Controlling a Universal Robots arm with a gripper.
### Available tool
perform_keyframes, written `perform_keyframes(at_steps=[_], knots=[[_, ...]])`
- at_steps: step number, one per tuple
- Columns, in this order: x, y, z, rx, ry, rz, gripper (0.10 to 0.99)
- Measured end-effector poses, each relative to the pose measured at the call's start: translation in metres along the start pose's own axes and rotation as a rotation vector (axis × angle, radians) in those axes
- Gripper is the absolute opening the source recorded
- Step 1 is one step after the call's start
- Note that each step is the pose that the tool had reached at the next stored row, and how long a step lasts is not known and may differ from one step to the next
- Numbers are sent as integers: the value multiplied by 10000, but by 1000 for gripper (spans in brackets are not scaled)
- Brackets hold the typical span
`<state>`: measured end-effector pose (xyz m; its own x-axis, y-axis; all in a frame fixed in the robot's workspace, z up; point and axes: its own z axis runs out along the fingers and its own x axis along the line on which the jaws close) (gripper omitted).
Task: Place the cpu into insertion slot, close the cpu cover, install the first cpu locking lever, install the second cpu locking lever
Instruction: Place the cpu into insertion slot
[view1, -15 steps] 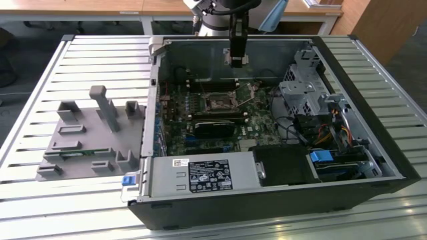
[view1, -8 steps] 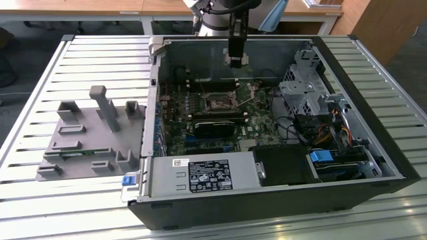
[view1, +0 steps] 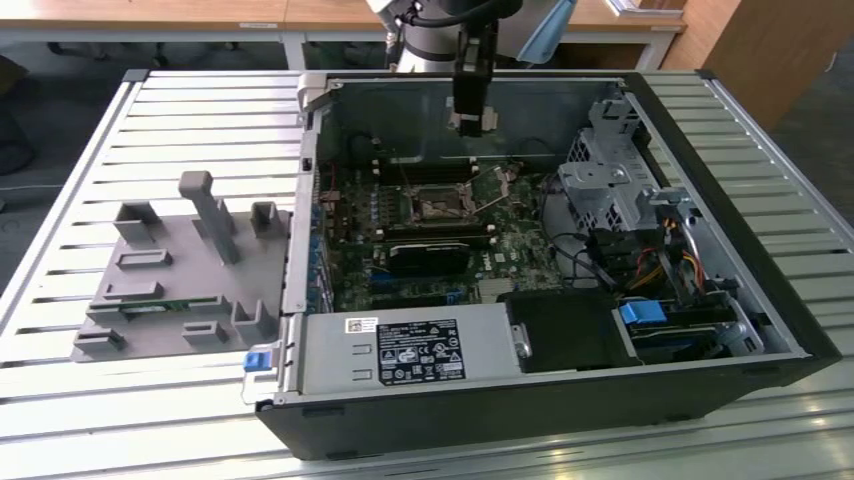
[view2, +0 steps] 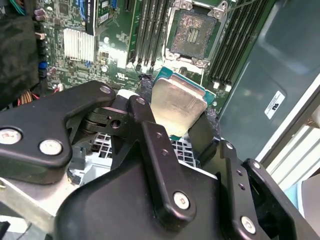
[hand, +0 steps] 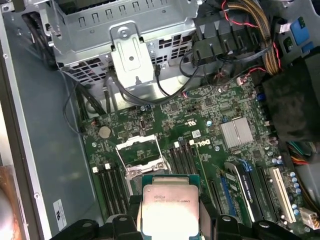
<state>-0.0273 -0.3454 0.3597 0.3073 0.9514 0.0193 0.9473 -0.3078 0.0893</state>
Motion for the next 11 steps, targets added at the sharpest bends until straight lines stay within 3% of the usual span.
perform_keyframes(at_steps=[11], knots=[[0,0,4,-15,-67,751,541]])
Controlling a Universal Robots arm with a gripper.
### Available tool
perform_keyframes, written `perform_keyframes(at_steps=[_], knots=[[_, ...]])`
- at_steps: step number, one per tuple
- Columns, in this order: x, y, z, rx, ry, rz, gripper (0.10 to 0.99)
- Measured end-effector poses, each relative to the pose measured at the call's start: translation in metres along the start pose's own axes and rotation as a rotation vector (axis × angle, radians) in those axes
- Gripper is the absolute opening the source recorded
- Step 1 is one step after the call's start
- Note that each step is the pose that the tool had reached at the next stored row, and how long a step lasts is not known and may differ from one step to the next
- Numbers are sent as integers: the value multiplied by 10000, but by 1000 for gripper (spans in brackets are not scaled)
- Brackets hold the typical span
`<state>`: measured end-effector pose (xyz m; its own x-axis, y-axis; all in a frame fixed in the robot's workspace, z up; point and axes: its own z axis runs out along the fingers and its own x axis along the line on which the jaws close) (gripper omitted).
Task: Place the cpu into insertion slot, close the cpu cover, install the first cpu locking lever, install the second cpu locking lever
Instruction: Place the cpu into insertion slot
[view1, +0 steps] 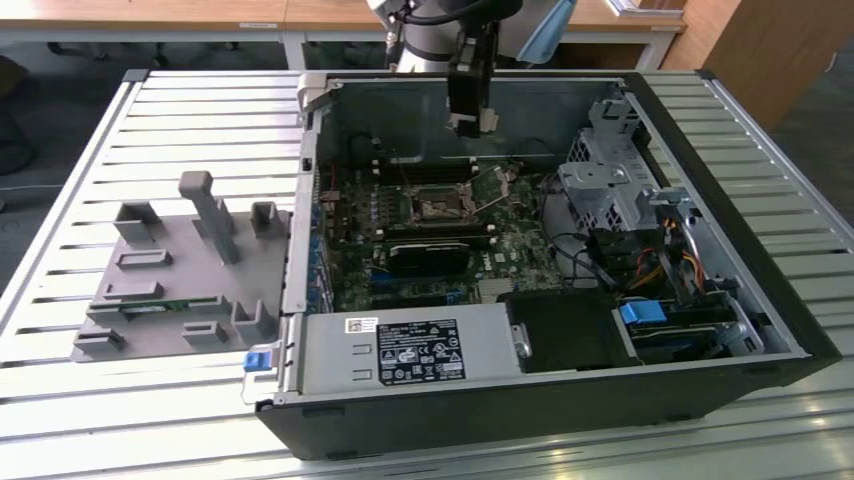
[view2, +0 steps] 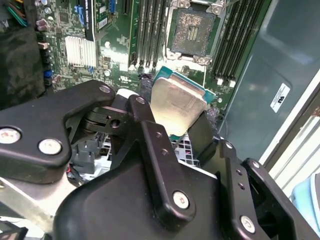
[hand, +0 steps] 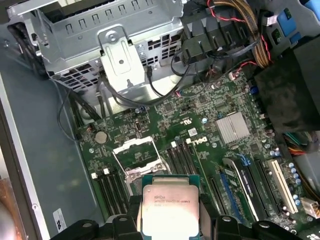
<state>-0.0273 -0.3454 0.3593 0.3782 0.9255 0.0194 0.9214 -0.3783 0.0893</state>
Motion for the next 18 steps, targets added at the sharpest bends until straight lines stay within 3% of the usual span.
perform_keyframes(at_steps=[18], knots=[[0,-1,6,-24,-112,1249,541]])
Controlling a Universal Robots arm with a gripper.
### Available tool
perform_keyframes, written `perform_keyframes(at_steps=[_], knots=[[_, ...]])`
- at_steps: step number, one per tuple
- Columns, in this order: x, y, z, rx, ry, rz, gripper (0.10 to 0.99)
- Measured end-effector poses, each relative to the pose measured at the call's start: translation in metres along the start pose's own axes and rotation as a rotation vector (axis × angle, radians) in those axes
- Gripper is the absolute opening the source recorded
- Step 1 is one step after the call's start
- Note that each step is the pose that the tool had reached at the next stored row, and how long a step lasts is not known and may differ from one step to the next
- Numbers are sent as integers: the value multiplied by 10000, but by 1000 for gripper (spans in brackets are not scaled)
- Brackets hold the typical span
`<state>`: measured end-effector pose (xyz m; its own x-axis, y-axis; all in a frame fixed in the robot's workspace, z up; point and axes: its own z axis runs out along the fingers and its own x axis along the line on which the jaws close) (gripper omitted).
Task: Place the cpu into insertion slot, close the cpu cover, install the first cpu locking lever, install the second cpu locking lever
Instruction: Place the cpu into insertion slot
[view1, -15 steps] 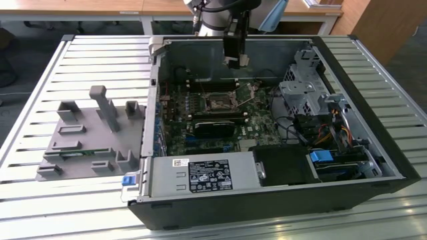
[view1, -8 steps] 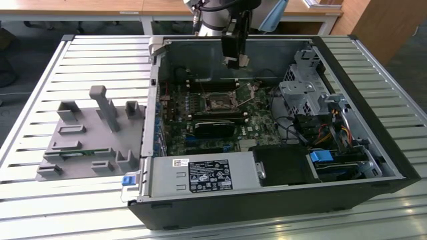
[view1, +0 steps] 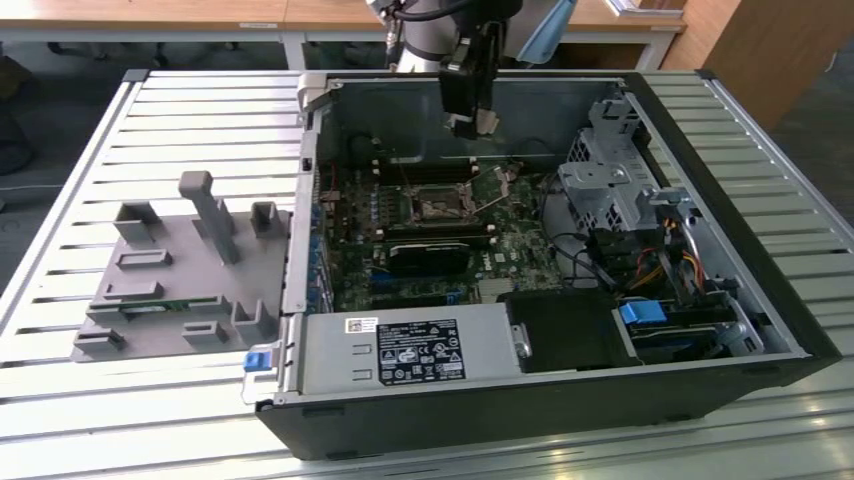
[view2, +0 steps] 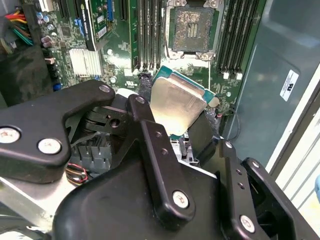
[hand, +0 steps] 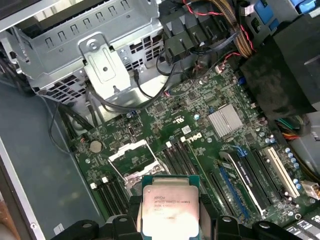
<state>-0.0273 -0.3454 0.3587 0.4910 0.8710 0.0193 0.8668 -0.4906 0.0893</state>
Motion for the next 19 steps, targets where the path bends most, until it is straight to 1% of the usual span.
perform_keyframes(at_steps=[12,19], knots=[[0,-1,5,-16,-72,799,541],[0,-1,11,-28,-128,1435,541]])
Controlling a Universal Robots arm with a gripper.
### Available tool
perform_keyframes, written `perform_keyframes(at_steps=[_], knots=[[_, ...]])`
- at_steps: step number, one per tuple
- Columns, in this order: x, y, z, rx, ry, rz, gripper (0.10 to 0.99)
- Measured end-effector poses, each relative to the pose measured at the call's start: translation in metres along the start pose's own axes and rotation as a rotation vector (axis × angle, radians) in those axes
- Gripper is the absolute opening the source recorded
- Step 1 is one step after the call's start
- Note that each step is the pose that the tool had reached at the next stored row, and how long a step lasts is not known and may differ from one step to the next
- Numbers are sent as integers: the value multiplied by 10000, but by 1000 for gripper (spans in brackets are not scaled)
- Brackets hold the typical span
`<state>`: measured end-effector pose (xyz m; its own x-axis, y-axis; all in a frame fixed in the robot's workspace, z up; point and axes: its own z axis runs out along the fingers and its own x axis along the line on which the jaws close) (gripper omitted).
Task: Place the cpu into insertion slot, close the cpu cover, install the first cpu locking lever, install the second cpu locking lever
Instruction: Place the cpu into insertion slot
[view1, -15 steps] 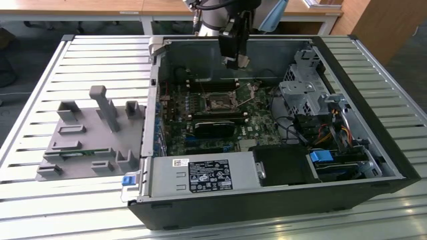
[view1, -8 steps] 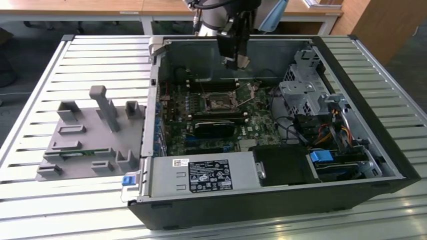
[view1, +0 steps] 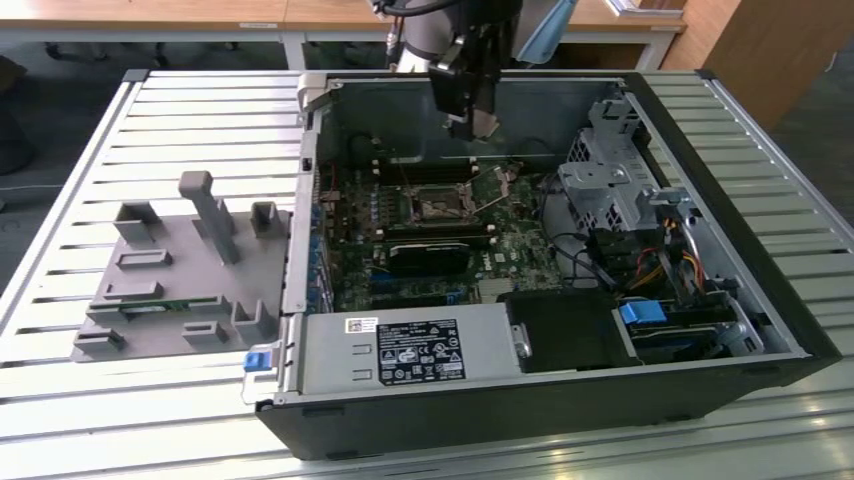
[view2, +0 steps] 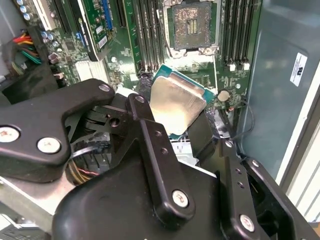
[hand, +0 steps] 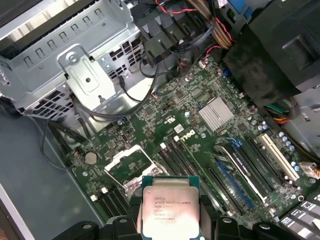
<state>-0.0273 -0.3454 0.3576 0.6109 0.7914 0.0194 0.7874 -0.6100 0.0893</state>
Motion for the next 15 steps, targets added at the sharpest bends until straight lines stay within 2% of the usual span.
perform_keyframes(at_steps=[3,7,15], knots=[[-1,-2,4,-5,-19,202,541],[-7,-8,17,-3,-14,149,541],[-11,-16,36,23,105,-1182,541]])
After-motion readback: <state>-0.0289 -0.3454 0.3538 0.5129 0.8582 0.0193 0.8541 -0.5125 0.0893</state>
